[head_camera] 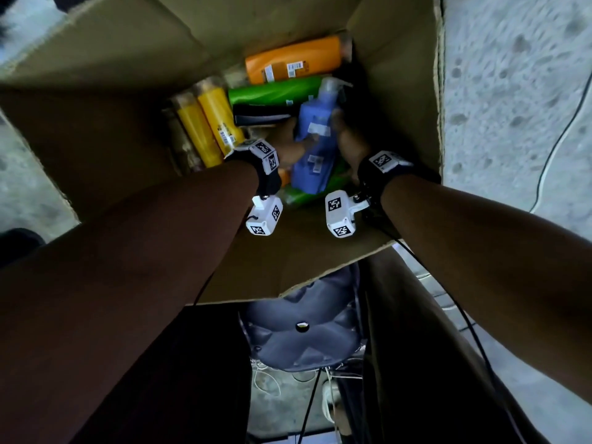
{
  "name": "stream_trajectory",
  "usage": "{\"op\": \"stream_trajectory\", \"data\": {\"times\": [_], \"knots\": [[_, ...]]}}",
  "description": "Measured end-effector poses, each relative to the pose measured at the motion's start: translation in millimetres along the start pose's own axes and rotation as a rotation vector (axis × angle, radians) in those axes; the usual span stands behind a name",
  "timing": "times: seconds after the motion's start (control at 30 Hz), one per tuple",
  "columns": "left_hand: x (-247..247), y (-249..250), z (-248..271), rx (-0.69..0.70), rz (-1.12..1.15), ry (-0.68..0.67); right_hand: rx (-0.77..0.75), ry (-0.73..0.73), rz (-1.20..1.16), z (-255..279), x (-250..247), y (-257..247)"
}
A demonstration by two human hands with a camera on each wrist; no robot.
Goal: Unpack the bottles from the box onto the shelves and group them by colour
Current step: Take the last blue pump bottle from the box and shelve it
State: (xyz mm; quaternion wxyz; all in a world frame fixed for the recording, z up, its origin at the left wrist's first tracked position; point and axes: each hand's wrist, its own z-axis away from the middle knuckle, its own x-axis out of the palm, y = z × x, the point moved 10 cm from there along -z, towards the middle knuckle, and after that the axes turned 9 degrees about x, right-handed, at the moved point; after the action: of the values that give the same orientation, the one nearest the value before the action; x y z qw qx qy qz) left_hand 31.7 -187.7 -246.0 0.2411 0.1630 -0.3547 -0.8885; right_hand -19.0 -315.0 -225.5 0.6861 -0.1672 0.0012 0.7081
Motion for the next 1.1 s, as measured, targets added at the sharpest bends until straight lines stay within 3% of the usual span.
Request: {"op": "stream_trajectory", "data": {"times": [0.17,0.47,0.9,1.1], "knots": [[-1.5,-3.3,26.7,0.015,0.120,0.021,-0.104,-0.050,0.031,11.1,14.2,-11.0],[-6.4,25.6,93.4,-0.198,0.462,0.175,-0.179,-0.151,-0.001,76.6,8.4,-35.9],[-40.9,106.7,200.4,-0.165,0.377,0.196,-0.073,-0.371,-0.064,221.1,6.9,-57.9],[-38.1,132.3,250.9,-0.216,0.343,0.170,-0.089,-0.351,-0.040,279.4,-0.7,-51.2]]}}
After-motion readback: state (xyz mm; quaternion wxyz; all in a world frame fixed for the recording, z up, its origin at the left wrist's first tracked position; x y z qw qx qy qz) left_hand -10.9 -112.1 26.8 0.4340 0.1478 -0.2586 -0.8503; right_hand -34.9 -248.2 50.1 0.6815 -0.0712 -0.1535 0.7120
